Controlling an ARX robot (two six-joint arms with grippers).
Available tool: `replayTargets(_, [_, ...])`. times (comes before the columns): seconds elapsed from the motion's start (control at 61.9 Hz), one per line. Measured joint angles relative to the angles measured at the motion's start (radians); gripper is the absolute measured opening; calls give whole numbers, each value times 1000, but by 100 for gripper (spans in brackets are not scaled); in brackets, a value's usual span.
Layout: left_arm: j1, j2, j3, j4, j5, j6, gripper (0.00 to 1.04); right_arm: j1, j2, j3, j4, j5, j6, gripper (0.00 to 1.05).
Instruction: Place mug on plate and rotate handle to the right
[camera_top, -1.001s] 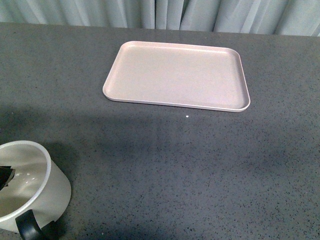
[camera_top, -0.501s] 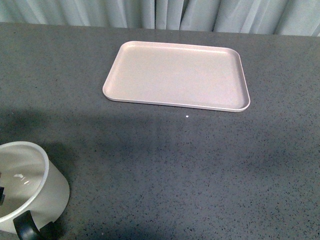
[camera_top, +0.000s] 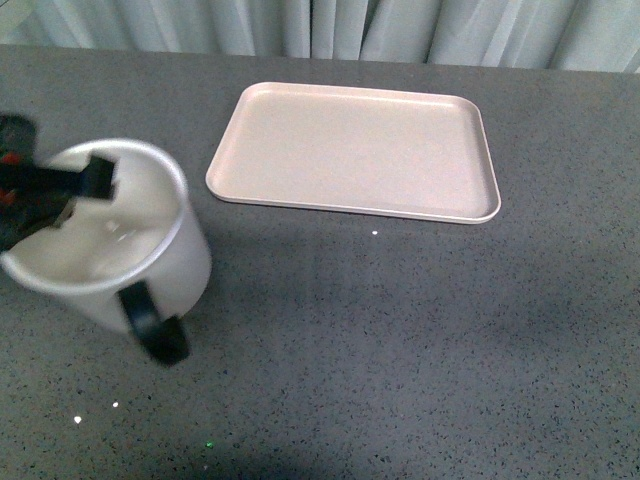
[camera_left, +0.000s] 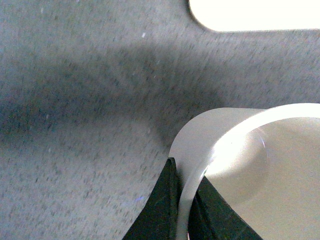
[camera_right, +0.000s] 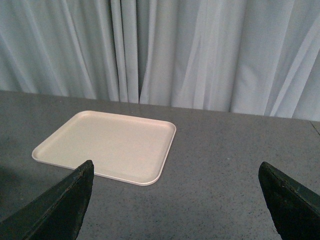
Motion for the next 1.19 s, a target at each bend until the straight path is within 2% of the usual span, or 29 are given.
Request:
replayTargets(0.194, [-74, 227, 280, -43, -34, -93, 2, 0, 0, 0, 0, 0, 0, 96])
replayTargets(0.614, [-145, 630, 825, -229, -61, -316, 2, 0, 0, 0, 0, 0, 0, 96])
replayTargets(0.791, [-160, 734, 969, -297, -69, -356, 2, 0, 0, 0, 0, 0, 0, 96])
replayTargets(1.195, [-199, 864, 1091, -354, -56, -374, 2, 0, 0, 0, 0, 0, 0, 96])
